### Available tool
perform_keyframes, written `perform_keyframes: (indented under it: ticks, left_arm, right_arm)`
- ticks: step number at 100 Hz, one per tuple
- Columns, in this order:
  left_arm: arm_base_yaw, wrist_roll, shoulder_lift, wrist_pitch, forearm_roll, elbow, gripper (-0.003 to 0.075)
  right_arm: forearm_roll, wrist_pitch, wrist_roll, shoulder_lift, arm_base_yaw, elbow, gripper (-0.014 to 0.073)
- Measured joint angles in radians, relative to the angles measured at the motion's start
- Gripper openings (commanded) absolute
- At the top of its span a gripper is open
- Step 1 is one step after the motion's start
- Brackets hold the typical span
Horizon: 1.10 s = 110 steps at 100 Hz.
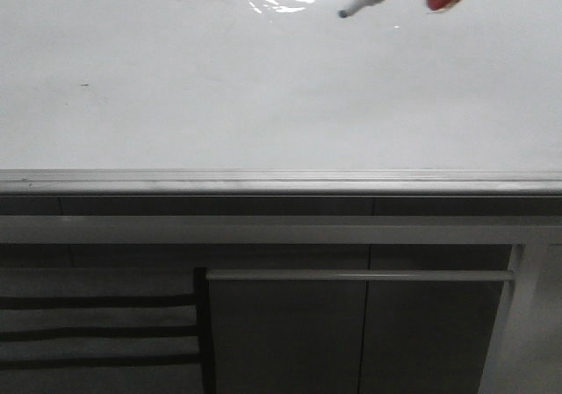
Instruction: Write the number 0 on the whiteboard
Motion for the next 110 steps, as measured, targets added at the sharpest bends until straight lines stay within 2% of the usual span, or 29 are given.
perform_keyframes:
  ticks: [15,25,37,44,52,66,73,97,110]
  left_arm:
    - [0.139,-0.171,-0.108,0.013,0.06,0.072,0.0334]
    - [0.215,-0.244,-0.156,-0.02,0.066,0.124,0.0334]
    - [0.29,-0.319,-0.189,-0.111,0.069,0.194,0.0332]
    - [0.329,-0.362,-0.203,-0.168,0.071,0.231,0.0302]
    - [0.373,-0.398,-0.219,-0.205,0.071,0.258,0.0214]
    - [0.425,-0.418,-0.234,-0.223,0.071,0.27,0.0035]
    - [0.438,-0.42,-0.236,-0.229,0.071,0.27,-0.0016]
    - [0.441,-0.422,-0.236,-0.233,0.071,0.27,-0.002]
    - [0.441,-0.422,-0.236,-0.233,0.071,0.27,-0.002]
  right_arm:
    - [-0.302,0.174,0.281,0.0,-0.008,-0.087,-0.0046]
    - [-0.451,0.277,0.39,-0.002,-0.012,-0.145,-0.0046]
    - [-0.466,0.242,0.473,-0.006,-0.012,-0.171,-0.0046]
    - [-0.468,0.182,0.526,-0.008,-0.012,-0.172,-0.0046]
    - [-0.515,0.132,0.603,0.007,-0.012,-0.172,-0.0046]
    - [-0.708,0.135,0.752,0.062,-0.012,-0.174,-0.0046]
    - [-0.778,0.138,0.797,0.087,-0.012,-0.174,-0.0046]
    - [-0.91,0.192,0.894,0.164,-0.012,-0.174,-0.0047]
    - [-0.94,0.201,0.966,0.203,-0.012,-0.174,-0.0047]
